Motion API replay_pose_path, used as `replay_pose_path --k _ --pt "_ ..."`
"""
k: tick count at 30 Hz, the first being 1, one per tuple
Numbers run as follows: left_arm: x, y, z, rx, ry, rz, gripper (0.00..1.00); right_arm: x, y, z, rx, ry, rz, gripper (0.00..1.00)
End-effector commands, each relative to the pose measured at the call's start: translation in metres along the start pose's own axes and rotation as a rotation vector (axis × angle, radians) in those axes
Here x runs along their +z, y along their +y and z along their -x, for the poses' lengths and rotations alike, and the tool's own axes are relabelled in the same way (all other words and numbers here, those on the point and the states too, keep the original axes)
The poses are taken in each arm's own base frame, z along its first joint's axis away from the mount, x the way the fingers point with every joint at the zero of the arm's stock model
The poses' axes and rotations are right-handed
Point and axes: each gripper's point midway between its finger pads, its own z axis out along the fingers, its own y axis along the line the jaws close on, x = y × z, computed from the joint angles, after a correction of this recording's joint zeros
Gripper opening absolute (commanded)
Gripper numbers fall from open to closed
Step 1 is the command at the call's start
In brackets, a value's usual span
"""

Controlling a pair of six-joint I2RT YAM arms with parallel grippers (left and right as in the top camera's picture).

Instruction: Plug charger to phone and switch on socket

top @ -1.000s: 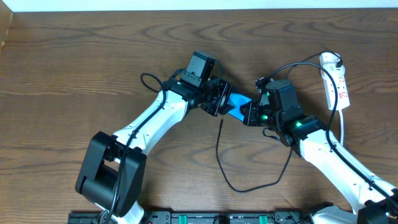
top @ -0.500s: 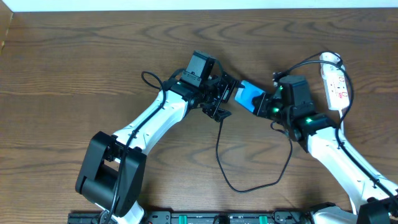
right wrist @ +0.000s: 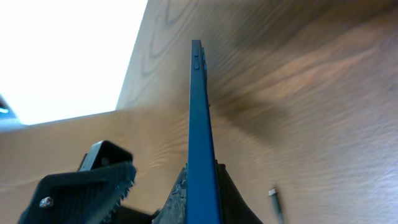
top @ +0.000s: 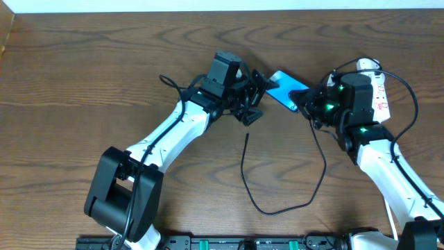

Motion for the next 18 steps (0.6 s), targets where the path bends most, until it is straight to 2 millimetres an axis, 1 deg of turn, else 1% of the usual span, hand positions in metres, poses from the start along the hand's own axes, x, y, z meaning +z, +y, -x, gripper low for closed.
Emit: replay_pose_path --k 1,3,6,12,14,18 --pt "-0.010 -0.023 0.002 0.065 -0.018 -0.076 0.90 -0.007 0.025 -0.008 0.177 0.087 0.092 0.01" --pt "-0.012 -0.028 0.006 0.058 -0.028 -0.098 0.90 -0.007 0.028 -0.008 0.241 0.096 0.102 0.01" --pt "-0.018 -0.029 0.017 -0.012 -0.044 -0.107 0.90 -0.008 0.033 -0.006 0.311 0.093 0.121 0.01" --pt "-0.029 -0.030 0.037 -0.077 -0.077 -0.128 0.90 -0.011 0.055 0.000 0.354 0.091 0.205 0.01" --pt "-0.032 -0.036 0.041 -0.069 -0.086 -0.151 0.90 -0.012 0.061 -0.002 0.375 0.113 0.226 0.01" --pt "-0.036 -0.046 0.045 -0.108 -0.097 -0.196 0.90 -0.011 0.067 -0.010 0.417 0.149 0.235 0.01"
